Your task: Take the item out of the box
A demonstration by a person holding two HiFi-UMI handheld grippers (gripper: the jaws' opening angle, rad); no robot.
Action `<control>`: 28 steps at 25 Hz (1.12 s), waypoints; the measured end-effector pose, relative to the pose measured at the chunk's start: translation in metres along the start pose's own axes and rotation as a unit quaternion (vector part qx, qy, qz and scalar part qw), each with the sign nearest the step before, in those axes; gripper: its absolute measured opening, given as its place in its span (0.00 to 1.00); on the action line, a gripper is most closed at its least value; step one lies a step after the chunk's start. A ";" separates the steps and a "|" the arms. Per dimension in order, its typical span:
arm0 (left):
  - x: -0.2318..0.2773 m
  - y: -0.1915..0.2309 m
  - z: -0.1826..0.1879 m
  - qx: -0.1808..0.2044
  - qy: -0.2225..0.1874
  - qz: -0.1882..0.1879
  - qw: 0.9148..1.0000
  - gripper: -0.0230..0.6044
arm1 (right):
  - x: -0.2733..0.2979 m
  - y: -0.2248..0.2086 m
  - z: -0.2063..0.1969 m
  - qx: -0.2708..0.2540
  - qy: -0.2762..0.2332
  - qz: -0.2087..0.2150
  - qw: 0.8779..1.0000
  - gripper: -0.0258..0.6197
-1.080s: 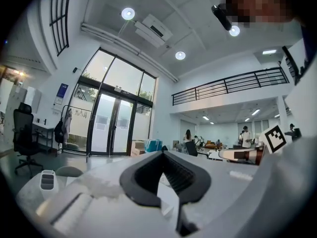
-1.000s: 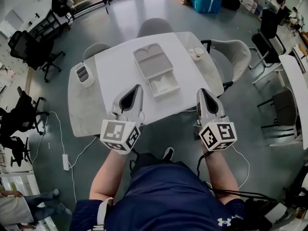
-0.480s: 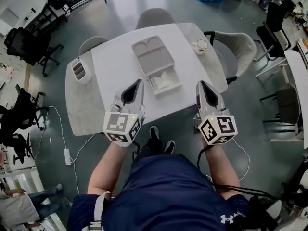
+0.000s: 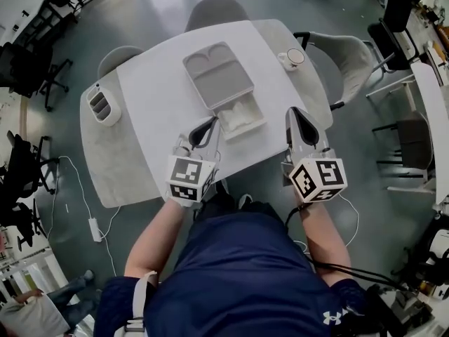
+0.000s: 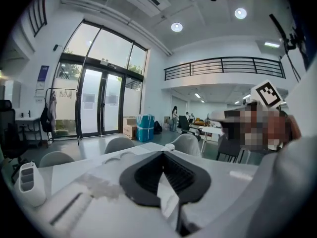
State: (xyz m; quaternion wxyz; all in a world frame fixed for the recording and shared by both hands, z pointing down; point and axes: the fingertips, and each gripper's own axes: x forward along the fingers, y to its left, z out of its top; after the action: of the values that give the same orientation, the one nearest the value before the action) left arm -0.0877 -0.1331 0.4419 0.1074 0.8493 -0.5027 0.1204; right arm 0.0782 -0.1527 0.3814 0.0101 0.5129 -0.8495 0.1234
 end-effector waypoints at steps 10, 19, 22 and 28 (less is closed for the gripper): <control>0.070 0.004 -0.060 0.087 0.119 -0.062 0.987 0.04 | 0.037 -0.023 -0.030 0.028 0.038 0.000 0.999 0.04; 0.122 -0.007 -0.159 0.169 0.327 -0.129 0.921 0.14 | 0.063 -0.062 -0.064 0.077 0.076 0.021 0.994 0.04; 0.128 -0.007 -0.183 0.185 0.372 -0.147 0.898 0.14 | 0.063 -0.066 -0.070 0.086 0.082 0.019 0.993 0.04; 0.136 0.001 -0.231 0.183 0.462 -0.148 0.855 0.14 | 0.057 -0.085 -0.080 0.096 0.093 0.002 0.991 0.04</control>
State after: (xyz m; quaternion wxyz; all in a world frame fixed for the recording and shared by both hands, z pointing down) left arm -0.0475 -0.1762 0.7036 0.1860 0.7646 -0.2328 0.5714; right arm 0.1162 -0.2224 0.4839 0.0393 0.4962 -0.8300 0.2518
